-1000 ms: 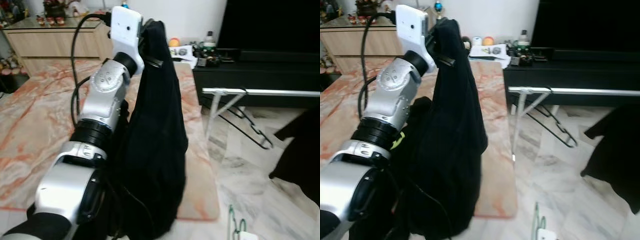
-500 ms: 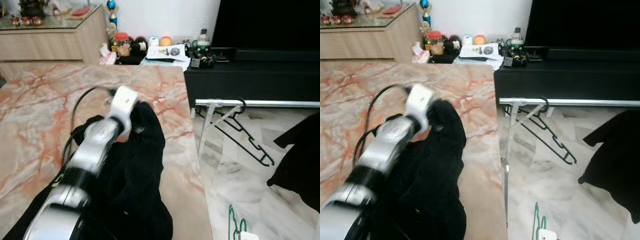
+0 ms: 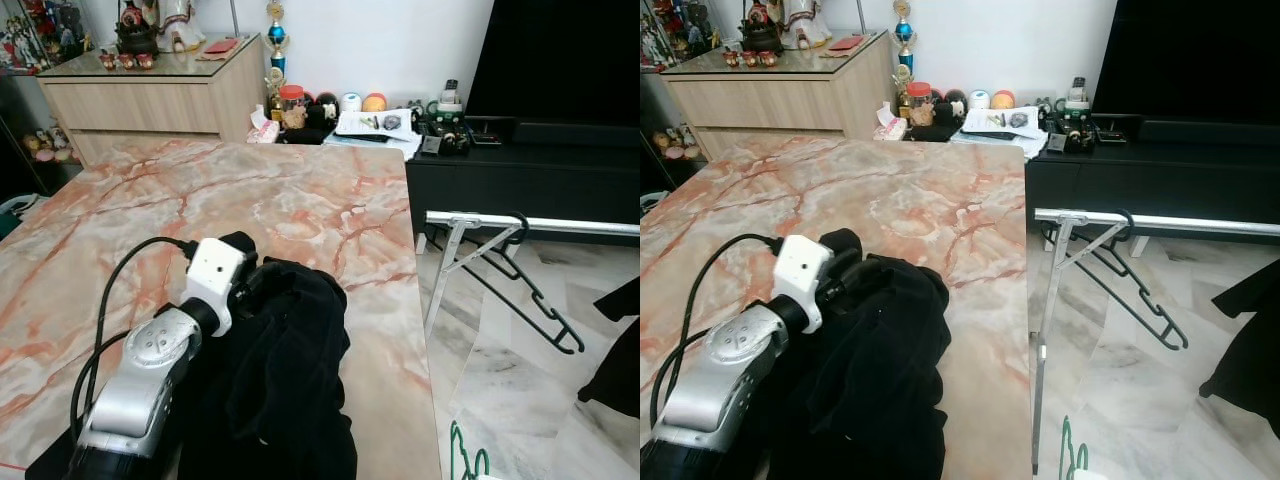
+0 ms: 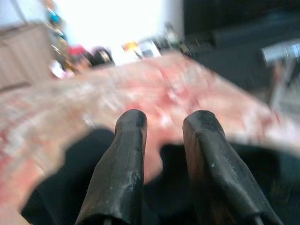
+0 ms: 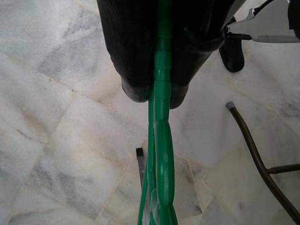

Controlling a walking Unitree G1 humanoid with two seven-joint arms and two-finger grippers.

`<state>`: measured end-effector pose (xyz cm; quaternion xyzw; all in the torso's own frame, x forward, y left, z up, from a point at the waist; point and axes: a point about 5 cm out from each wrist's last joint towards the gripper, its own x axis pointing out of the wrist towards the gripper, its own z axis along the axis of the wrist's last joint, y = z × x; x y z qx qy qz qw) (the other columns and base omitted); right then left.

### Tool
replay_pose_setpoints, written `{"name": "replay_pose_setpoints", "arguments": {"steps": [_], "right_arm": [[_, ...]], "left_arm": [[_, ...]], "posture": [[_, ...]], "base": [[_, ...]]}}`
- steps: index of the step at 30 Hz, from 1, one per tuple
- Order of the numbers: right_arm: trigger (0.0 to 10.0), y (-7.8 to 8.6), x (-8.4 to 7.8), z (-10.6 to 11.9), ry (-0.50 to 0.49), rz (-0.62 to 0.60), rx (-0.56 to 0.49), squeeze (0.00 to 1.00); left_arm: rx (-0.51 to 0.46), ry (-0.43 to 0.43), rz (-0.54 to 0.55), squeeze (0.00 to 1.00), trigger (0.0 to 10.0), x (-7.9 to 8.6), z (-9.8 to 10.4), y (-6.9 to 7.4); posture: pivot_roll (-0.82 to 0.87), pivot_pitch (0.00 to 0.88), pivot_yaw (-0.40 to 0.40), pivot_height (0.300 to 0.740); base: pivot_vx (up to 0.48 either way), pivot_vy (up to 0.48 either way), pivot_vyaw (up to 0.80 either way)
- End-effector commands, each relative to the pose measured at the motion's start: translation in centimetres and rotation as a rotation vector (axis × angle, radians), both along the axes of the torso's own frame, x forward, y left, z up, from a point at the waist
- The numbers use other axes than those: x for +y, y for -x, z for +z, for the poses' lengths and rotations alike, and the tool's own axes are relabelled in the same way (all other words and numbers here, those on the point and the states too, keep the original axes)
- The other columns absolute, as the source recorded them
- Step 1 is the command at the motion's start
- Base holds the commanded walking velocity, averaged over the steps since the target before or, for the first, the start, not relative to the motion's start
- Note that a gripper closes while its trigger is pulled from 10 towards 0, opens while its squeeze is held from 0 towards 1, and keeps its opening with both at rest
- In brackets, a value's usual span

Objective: Hang hanger

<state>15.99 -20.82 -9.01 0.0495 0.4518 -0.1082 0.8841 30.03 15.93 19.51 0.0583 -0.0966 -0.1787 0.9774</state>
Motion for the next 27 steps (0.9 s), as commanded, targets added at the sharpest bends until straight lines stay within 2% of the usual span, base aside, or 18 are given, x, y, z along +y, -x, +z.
{"name": "replay_pose_setpoints", "arguments": {"steps": [1, 4, 6, 11, 17, 27], "right_arm": [[10.0, 0.3, 0.0, -0.1, -0.004, 0.001, 0.017, 0.0], [10.0, 0.3, 0.0, -0.1, -0.002, 0.005, 0.021, 0.0], [10.0, 0.2, 0.0, -0.1, -0.003, 0.004, 0.02, 0.0], [10.0, 0.3, 0.1, -0.2, -0.003, -0.001, 0.024, 0.0], [10.0, 0.6, 0.5, -0.4, -0.005, -0.002, 0.035, 0.0], [10.0, 0.8, 0.1, -0.4, 0.009, -0.008, 0.038, 0.0]], "left_arm": [[-0.048, 0.039, 0.035, 0.0, 10.0, 0.5, 1.2, 0.5], [-0.043, 0.056, 0.051, 0.0, 10.0, 0.3, 1.3, 0.7], [-0.024, 0.022, 0.044, 0.0, 10.0, 0.1, 0.7, 1.0], [-0.021, 0.007, 0.049, 0.0, 10.0, 0.1, 0.8, 1.3], [-0.006, 0.017, 0.075, 0.0, 10.0, 0.2, 0.5, 1.5], [-0.009, 0.006, 0.09, 0.0, 10.0, 0.2, 0.6, 1.4]], "posture": [[0.06, 0.036, 0.044, 0.74], [0.06, 0.031, 0.043, 0.74], [0.05, 0.031, 0.045, 0.74], [0.06, 0.04, 0.047, 0.74], [0.06, 0.048, 0.041, 0.74], [0.06, 0.055, 0.038, 0.74]], "base": [[0.0, 0.0, 0.0], [0.0, 0.0, 0.0], [0.0, 0.0, 0.0], [0.0, 0.0, 0.0], [0.0, -0.457, 0.0], [0.0, -0.469, 0.0]]}}
